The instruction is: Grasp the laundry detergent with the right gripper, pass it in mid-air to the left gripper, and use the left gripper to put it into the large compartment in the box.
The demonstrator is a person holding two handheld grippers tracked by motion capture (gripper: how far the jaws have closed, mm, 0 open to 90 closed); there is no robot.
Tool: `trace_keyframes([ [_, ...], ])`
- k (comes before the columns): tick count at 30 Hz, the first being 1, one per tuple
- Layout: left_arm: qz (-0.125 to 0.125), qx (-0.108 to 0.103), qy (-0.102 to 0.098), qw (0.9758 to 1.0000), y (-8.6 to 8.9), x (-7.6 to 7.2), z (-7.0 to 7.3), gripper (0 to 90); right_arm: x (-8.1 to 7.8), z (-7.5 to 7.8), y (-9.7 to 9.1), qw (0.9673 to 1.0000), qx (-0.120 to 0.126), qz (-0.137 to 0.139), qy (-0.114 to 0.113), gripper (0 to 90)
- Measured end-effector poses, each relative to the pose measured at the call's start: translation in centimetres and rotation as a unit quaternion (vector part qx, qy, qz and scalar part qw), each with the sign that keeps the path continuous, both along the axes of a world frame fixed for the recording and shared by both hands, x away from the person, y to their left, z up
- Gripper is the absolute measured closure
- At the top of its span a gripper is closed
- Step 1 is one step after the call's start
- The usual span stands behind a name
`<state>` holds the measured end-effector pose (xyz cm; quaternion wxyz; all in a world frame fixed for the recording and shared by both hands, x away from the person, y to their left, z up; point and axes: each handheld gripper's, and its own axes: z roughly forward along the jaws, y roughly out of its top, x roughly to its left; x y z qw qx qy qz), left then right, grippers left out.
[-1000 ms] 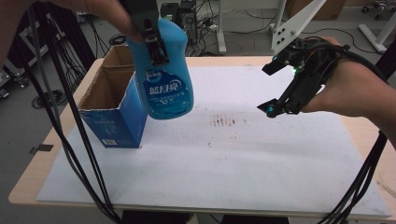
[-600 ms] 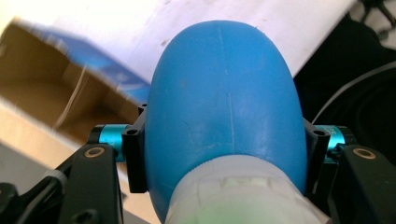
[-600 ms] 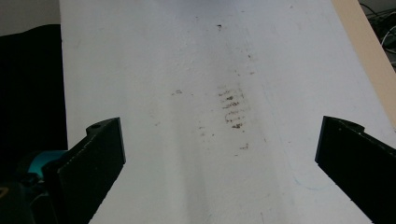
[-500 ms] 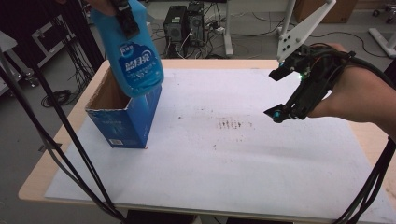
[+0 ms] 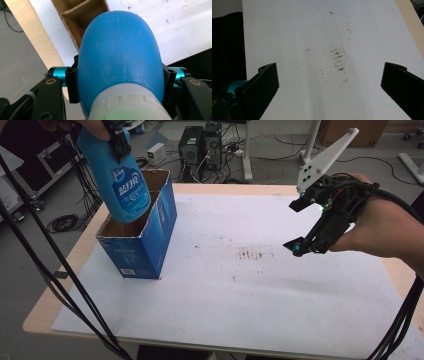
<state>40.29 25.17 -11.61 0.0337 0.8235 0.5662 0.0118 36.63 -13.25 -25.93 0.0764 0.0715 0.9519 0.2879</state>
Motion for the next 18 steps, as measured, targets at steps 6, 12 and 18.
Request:
trace_keyframes([
  [6, -0.004, -0.003, 0.017, 0.9998, 1.0, 0.8, -2.5, 37.8, 0.0, -0.2, 0.1, 1.0000, -0.001, 0.000, 0.001, 0.6],
  [12, -0.078, 0.012, 0.035, 0.9963, 1.0, 1.2, -5.4, 37.8, 0.0, -0.4, 0.4, 1.0000, -0.007, -0.005, 0.005, 0.7],
  [18, -0.139, 0.015, 0.050, 0.9890, 1.0, 1.8, -9.1, 37.8, 0.0, -0.6, 0.7, 1.0000, -0.008, -0.004, 0.004, 0.7],
])
